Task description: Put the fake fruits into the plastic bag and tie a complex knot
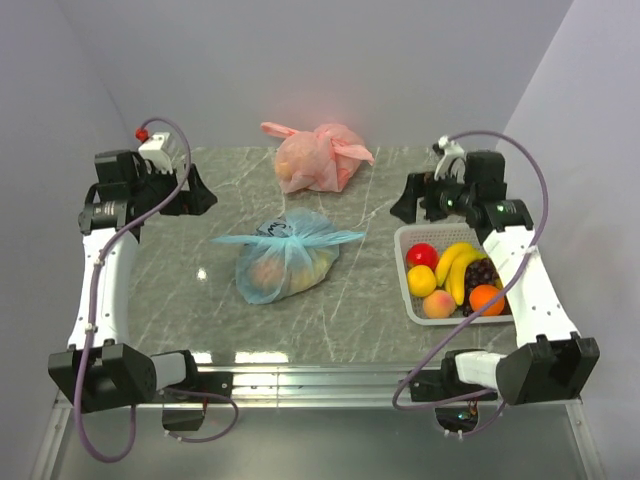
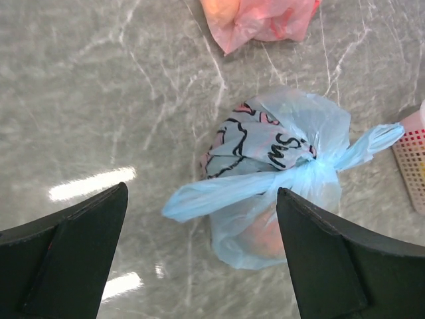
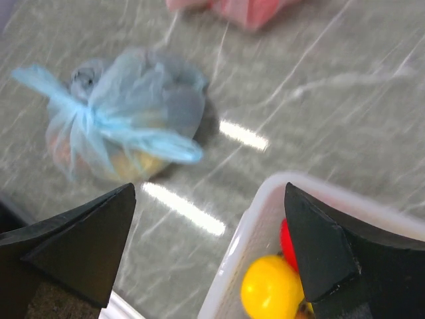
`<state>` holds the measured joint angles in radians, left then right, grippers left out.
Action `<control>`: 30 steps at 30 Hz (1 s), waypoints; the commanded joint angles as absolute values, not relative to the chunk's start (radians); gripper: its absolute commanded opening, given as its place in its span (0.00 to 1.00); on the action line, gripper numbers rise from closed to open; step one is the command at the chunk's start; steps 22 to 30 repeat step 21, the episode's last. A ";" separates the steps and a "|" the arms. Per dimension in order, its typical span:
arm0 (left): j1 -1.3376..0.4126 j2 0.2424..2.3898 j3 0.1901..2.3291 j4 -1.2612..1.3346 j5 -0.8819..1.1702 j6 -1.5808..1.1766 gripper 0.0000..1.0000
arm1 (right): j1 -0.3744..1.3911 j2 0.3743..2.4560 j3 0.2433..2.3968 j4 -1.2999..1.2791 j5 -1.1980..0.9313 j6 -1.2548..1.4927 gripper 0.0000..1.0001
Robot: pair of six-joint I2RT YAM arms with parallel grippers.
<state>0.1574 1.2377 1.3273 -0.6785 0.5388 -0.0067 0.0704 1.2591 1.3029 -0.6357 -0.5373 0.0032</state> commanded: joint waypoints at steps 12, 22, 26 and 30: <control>0.153 1.098 1.059 -0.568 0.522 -0.098 0.99 | 0.054 0.933 0.937 -0.600 -0.572 -0.049 1.00; 0.152 1.101 1.074 -0.587 0.509 -0.078 1.00 | 0.054 0.956 0.937 -0.611 -0.606 -0.063 1.00; 0.152 1.101 1.074 -0.587 0.509 -0.078 1.00 | 0.054 0.956 0.937 -0.611 -0.606 -0.063 1.00; 0.152 1.101 1.074 -0.587 0.509 -0.078 1.00 | 0.054 0.956 0.937 -0.611 -0.606 -0.063 1.00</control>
